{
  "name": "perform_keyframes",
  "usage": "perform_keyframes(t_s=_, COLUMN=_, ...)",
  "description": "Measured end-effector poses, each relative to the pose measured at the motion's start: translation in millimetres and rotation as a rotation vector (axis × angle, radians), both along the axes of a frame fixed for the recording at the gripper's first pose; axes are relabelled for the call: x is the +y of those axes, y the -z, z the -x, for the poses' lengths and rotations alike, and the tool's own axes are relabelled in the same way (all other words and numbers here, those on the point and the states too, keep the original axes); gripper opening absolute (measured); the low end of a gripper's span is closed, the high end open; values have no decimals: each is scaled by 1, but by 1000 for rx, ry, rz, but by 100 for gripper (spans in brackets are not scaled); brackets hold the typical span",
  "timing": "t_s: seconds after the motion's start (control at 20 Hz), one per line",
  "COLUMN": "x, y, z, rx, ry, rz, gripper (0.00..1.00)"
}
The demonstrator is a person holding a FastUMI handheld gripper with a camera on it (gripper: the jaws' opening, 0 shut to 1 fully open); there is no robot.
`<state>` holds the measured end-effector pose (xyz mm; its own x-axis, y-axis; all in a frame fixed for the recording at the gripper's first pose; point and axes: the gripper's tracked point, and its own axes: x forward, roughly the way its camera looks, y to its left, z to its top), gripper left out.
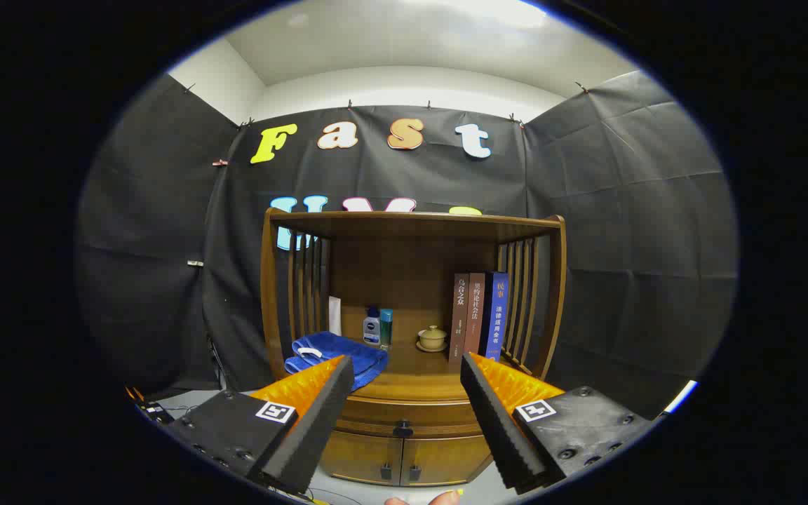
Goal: Pull open the drawer, take out the items inside it, and place them on the countertop above the cabinet.
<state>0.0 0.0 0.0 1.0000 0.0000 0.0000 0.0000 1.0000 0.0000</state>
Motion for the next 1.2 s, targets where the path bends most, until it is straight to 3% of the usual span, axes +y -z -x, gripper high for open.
perform_keyframes(t_s=1.2, x=1, y=3, z=-3, rx=-4, ry=6, rz=1, gripper=98)
